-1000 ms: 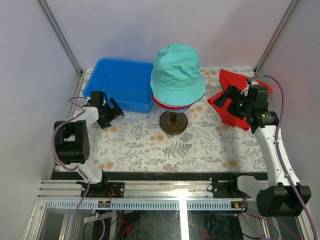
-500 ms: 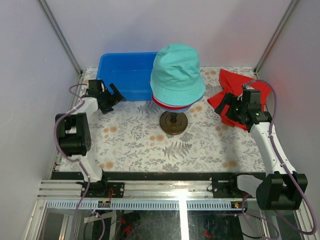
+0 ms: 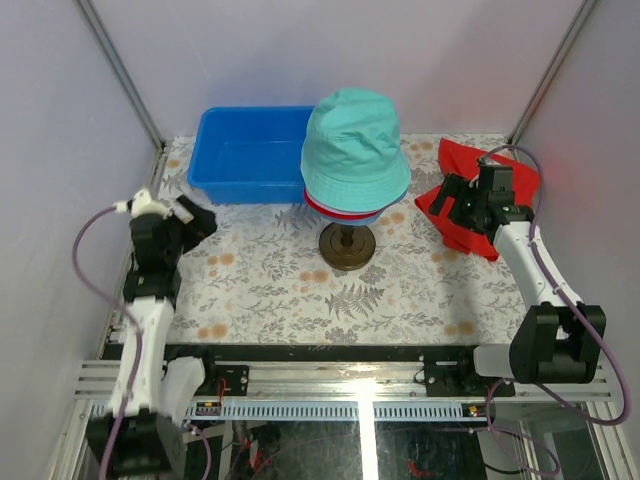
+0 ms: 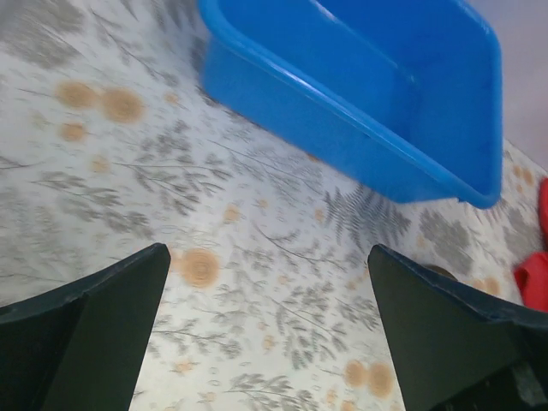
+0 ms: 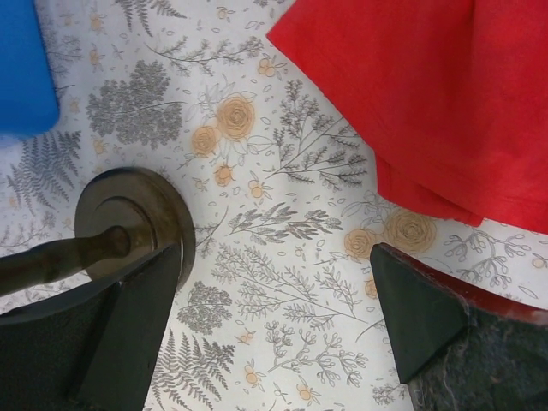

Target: Stack the hats

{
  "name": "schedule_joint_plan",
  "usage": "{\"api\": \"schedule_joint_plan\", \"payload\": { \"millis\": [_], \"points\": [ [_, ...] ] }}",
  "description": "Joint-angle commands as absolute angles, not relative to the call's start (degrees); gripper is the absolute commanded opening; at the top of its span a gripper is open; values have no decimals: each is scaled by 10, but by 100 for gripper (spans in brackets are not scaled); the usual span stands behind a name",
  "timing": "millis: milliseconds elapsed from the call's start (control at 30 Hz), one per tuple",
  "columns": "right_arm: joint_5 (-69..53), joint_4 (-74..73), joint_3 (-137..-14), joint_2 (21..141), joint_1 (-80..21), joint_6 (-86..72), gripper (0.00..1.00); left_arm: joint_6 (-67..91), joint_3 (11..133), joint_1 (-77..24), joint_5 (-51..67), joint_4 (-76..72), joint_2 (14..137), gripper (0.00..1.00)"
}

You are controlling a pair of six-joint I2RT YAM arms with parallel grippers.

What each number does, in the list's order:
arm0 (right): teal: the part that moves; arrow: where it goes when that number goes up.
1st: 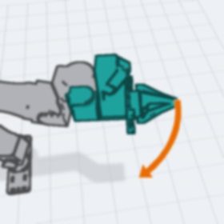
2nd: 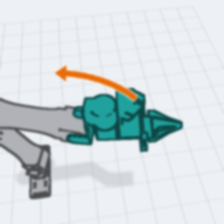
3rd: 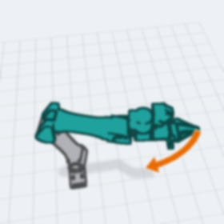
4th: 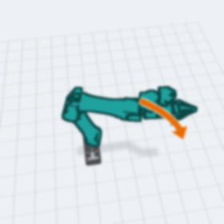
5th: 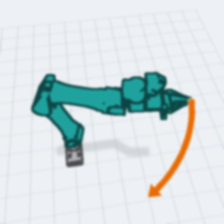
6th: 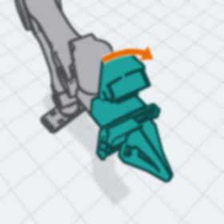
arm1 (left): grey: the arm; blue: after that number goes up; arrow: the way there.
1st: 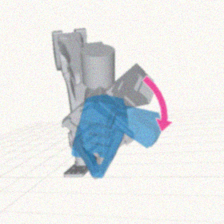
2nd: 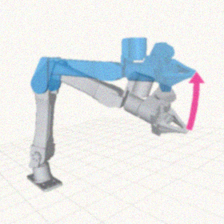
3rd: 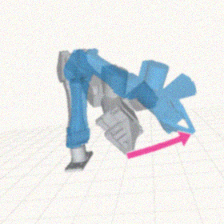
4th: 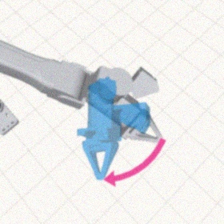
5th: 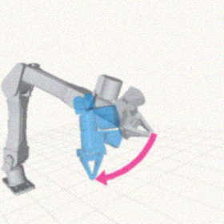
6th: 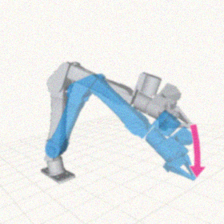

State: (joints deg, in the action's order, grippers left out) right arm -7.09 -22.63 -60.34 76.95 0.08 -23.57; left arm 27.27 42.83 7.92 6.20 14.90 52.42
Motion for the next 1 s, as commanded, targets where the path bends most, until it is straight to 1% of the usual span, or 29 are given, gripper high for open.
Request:
{"api": "schedule_joint_plan", "payload": {
  "millis": [0, 67, 100, 133, 233, 300, 400, 467, 567, 633, 700, 767, 833, 900, 967],
  "points": [
    [-122, -159, -580, 733, 3, -269, 99, 175, 296, 86, -55, 47, 356, 100],
    [-146, -149, -575, 730, 3, -286, 99, 155, 212, 86, -67, -41, 277, 100],
    [-161, -146, -575, 731, 3, -288, 99, 125, 178, 86, -66, -58, 235, 100],
    [-169, -148, -577, 731, 3, -291, 99, 104, 139, 86, -68, -58, 192, 100],
    [-179, -151, -581, 725, 3, -291, 99, 57, 96, 85, -56, -5, 47, 100],
    [-181, -154, -581, 720, 3, -292, 99, 44, 68, 85, -41, 4, -4, 100],
    [-185, -159, -580, 715, 3, -295, 99, 49, 78, 85, -38, 10, 69, 100],
    [-190, -166, -580, 714, 3, -293, 99, 81, 79, 85, -37, -6, 123, 100],
    [-208, -163, -578, 708, 3, -289, 99, 63, 61, 86, 48, -53, 188, 100],
    [-206, -172, -585, 708, 3, -287, 99, 49, 46, 85, 77, -81, 213, 100],
    [-191, -184, -591, 706, 3, -285, 99, 59, 21, 85, 62, -115, 221, 99],
    [-167, -194, -586, 699, 3, -287, 99, 59, -5, 84, 55, -131, 201, 100],
    [-127, -172, -554, 680, 3, -298, 99, 59, -34, 85, 54, -134, 158, 100],
    [-88, -121, -500, 647, 3, -294, 99, 60, -65, 84, 52, -118, 72, 100],
    [-41, -101, -466, 624, 1, -254, 99, 68, -71, 84, 30, -71, 1, 100]
  ]
}}
